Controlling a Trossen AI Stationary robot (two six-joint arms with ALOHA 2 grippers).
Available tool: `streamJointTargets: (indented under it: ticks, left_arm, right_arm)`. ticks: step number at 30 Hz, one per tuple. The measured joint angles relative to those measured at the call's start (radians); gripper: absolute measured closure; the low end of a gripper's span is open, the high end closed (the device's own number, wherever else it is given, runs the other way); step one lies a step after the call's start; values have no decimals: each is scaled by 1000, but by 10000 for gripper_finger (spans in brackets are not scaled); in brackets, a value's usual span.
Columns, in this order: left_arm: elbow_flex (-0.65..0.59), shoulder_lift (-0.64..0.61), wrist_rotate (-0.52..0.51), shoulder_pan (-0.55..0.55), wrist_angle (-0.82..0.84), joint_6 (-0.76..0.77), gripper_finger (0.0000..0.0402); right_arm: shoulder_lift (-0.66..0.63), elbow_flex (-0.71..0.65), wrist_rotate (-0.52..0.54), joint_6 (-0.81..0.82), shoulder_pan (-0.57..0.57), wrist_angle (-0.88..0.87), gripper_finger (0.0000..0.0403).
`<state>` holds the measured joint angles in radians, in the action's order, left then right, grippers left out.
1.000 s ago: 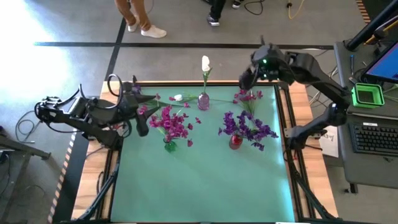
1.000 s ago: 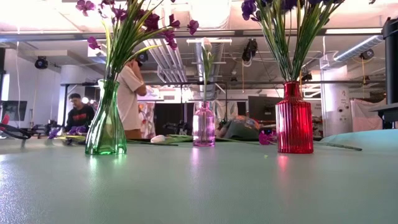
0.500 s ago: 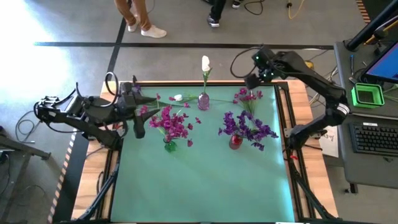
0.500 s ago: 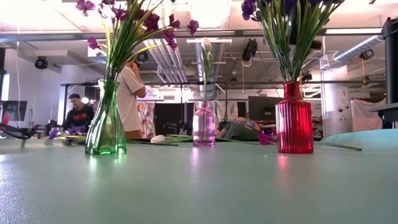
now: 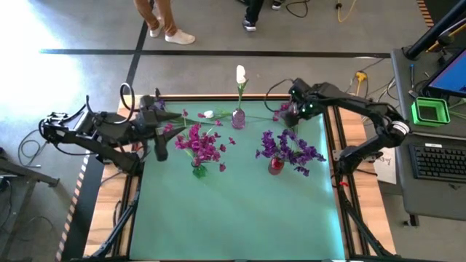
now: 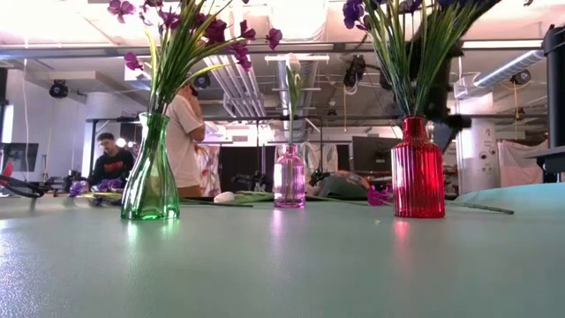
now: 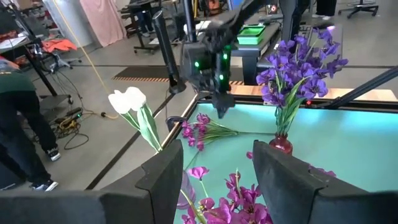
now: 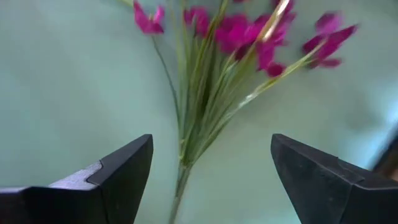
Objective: Sort flowers into vase by color
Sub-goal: Put the pink flowers into the green flower vase
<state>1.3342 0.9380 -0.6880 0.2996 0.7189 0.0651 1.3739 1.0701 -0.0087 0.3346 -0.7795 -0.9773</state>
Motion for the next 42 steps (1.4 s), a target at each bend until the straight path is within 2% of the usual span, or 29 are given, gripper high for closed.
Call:
streamJointTargets:
  ticks: [3, 14, 32, 37, 42]
  left_arm:
    - [0, -4, 0, 0, 0, -8, 221]
    - [0, 0, 0, 0, 0, -8, 221]
    - [-1, 5, -1, 0, -1, -8, 221]
    - [-1, 5, -1, 0, -1, -8, 221]
    - [-1, 5, -1, 0, -1, -8, 221]
  right_arm:
    - [1, -72, -49, 13, 0, 54, 83]
    - [2, -245, -52, 36, 1, 252, 98]
    - [28, -360, -78, 75, 45, 415, 123]
    - [64, -358, -44, 103, 60, 429, 154]
    - [64, -358, 9, 123, 61, 423, 214]
